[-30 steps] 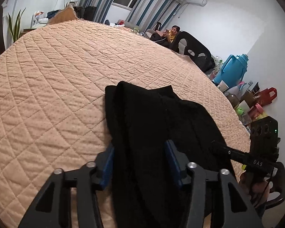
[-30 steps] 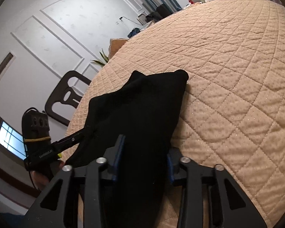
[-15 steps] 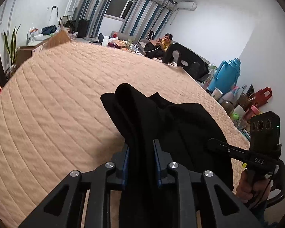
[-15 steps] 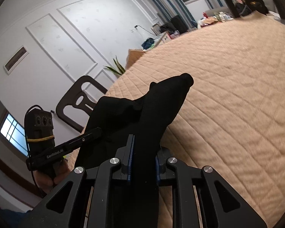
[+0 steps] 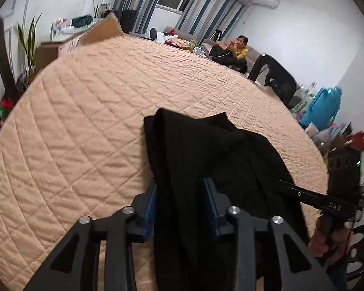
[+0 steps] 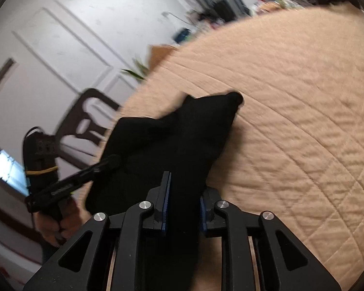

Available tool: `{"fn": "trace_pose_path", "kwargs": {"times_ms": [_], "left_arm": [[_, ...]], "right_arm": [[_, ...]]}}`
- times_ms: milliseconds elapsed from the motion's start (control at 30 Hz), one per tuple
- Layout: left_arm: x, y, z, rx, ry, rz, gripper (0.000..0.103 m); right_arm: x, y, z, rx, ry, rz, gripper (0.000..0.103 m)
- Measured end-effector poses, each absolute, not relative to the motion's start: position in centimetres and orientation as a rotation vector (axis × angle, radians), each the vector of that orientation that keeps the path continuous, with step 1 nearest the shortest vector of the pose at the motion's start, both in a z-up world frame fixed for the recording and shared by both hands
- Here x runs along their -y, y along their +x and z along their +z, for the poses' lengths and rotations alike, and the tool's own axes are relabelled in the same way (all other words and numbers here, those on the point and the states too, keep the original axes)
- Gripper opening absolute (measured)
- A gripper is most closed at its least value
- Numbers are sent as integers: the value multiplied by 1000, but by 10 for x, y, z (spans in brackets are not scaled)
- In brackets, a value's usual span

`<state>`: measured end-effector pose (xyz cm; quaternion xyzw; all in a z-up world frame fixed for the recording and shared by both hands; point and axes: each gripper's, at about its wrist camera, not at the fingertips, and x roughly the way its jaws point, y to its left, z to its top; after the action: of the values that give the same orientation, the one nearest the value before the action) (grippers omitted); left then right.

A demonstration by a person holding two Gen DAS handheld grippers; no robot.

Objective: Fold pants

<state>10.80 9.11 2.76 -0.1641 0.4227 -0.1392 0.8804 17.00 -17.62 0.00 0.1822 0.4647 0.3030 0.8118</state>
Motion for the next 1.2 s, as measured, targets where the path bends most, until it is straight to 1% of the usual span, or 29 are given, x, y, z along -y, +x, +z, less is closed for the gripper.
{"fn": "trace_pose_path", "kwargs": {"times_ms": [100,267,367,467,533,633,733,900,1067,1100,1200], "left_arm": [[-95,89,33,-841,-324,-251,41],[-89,52,55,-743,-285,-273,40],[-72,27,56,-726,-240,-324,40],[-58,14,45,-746,-161,-317,40],[-56,12,42,-746,-125,-296,41],[-59,20,47,-762,-132,-286,41],[-57,34,54,-766,-99,-272,41],[-54,88,65,-755,-73,-225,41],[-51,143,46,-826,-42,-125,41],[-50,148,40,-849,-43,-121,42],[-52,143,42,-836,-57,-115,43]], "right_arm": [[189,156,7,-950,348,609,30],[187,106,38,-817,175,598,30],[172,80,38,-812,81,642,30],[159,70,22,-870,-29,641,30],[163,63,23,-841,-65,648,30],[172,72,28,-863,-21,660,30],[172,91,37,-831,-13,628,30],[166,141,45,-817,54,603,30],[149,202,22,-908,35,521,30],[151,209,16,-929,34,511,30],[163,206,20,-920,67,504,29]]}}
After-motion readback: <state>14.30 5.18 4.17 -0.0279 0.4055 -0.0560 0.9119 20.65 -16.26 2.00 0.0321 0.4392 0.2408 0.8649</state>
